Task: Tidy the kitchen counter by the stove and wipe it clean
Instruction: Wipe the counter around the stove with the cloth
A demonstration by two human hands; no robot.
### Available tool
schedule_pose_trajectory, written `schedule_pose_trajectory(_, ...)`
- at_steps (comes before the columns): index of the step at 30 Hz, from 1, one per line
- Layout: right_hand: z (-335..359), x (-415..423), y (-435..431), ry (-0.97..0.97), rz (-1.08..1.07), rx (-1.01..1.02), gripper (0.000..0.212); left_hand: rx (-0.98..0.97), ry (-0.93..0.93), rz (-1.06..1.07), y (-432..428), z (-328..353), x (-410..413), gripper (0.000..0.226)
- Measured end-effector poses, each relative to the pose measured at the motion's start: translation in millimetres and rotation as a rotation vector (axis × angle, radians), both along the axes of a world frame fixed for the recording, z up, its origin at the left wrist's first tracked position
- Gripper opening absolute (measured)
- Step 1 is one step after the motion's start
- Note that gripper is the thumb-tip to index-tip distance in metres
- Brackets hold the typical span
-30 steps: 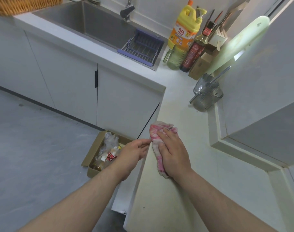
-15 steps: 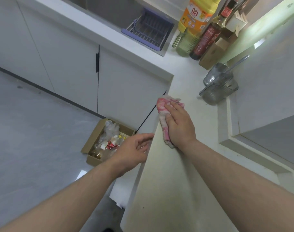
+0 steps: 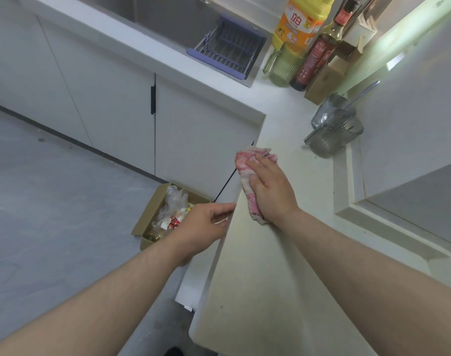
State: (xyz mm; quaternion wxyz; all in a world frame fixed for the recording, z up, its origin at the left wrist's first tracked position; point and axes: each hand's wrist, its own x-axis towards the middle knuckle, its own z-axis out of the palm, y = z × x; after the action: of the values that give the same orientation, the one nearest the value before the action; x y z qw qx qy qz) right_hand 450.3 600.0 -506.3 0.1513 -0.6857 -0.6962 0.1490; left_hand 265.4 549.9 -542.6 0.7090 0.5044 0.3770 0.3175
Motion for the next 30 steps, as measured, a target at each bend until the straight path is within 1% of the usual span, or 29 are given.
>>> schedule_pose_trajectory(4,0.7,-11.3,-40.9,-0.026,0.061,-0.016,0.049,-0.018,0.023,0.008,-12.4,0.8,-7.9,0.038)
schedule_pose_trajectory(8,3.4,-23.1,-79.3,-0.015,0.082,-0.025,0.043,-0.012,0.043,-0.001,-34.8,-0.9,-16.2,0.044)
schedule_pose_trajectory(11,4.3,-35.1,-111.0,-0.003,0.079,-0.036,0.046,-0.005,0.064,-0.017,-46.8,-2.6,-22.6,0.049)
schedule_pose_trajectory(15,2.8,-49.0,-148.3,-0.031,0.071,-0.061,0.058,0.028,0.075,0.008,-62.8,0.8,-26.5,0.046)
schedule_pose_trajectory(19,2.4,-60.0,-185.2,-0.027,0.035,-0.071,0.060,0.054,0.113,-0.011,-79.0,2.2,-34.7,0.048)
schedule_pose_trajectory(22,2.7,-67.3,-205.0,-0.027,0.005,-0.067,0.055,0.051,0.120,-0.029,-91.2,4.7,-43.4,0.051)
schedule_pose_trajectory(27,5.6,-72.7,-205.4,-0.021,-0.077,-0.047,0.050,-0.054,0.089,-0.028,-107.9,-1.6,-52.0,0.043)
schedule_pose_trajectory(30,2.1,-72.5,-189.5,-0.009,-0.197,-0.015,0.043,-0.099,0.090,-0.008,-119.1,-8.1,-53.9,0.040)
